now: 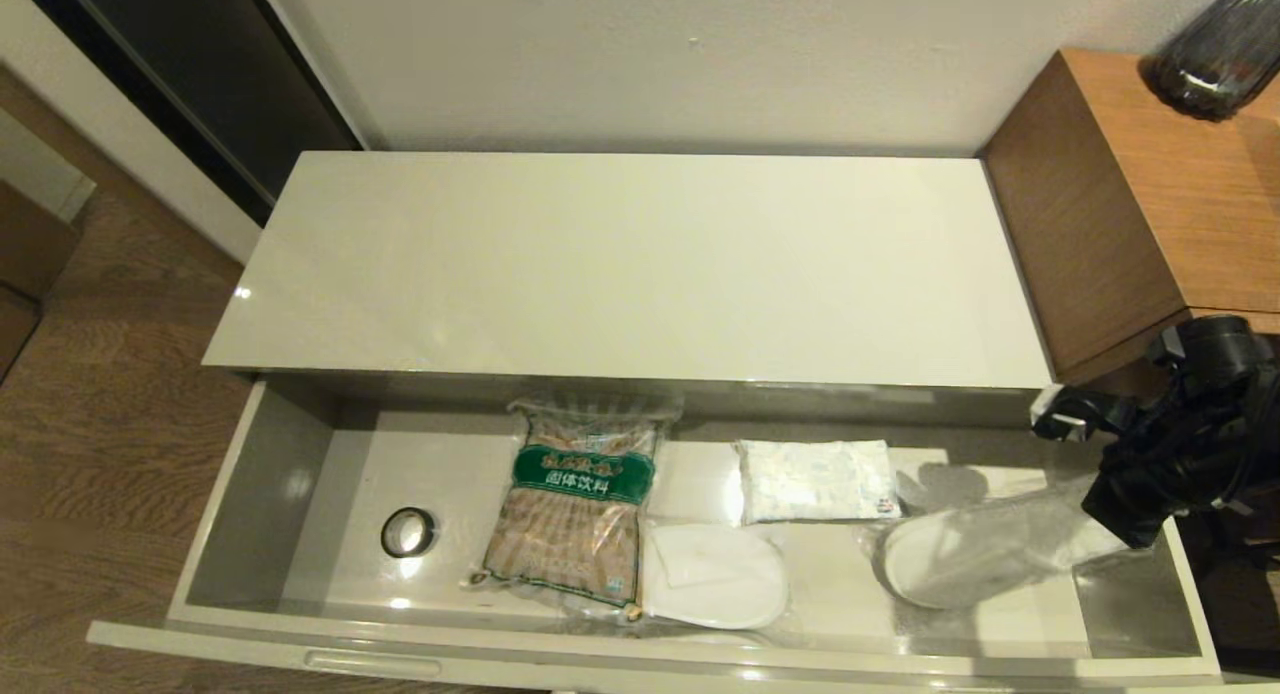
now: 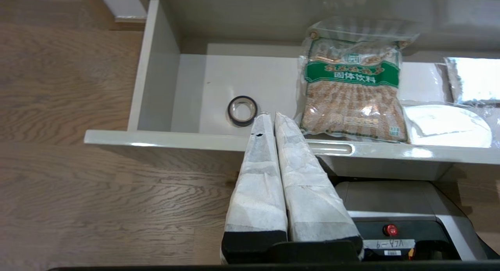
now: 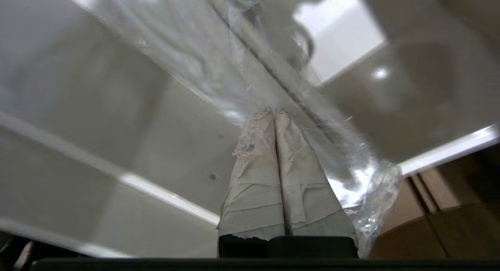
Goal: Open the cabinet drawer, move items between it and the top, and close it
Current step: Take out the disposable slippers from the drawer
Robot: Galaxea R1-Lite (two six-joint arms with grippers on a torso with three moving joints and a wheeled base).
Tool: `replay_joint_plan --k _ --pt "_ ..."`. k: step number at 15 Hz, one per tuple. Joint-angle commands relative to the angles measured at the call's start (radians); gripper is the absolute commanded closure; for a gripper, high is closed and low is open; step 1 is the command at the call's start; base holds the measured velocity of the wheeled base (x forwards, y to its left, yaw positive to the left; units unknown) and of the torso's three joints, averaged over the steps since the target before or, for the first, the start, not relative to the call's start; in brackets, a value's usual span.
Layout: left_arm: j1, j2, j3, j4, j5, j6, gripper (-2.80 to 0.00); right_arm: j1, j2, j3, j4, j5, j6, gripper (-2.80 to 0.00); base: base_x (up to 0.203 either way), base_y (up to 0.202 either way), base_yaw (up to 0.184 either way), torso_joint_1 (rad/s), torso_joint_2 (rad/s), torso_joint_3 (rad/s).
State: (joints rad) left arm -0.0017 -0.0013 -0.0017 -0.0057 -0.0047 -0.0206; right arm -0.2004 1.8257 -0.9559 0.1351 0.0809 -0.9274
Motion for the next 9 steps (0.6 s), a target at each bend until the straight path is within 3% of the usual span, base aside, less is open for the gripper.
replay_joint_plan --k 1,9 --pt "0.0 0.001 0.0 0.0 0.0 -0.001 0.0 -0.004 -0.051 0.04 0.014 -0.001 -0.005 0.0 0.0 0.0 0.0 0.0 0.0 0.0" --pt "0.0 0.001 0.0 0.0 0.0 -0.001 0.0 -0.001 -0.221 0.166 0.012 -0.002 -0.014 0.0 0.0 0.0 0.0 0.0 0.0 0.0"
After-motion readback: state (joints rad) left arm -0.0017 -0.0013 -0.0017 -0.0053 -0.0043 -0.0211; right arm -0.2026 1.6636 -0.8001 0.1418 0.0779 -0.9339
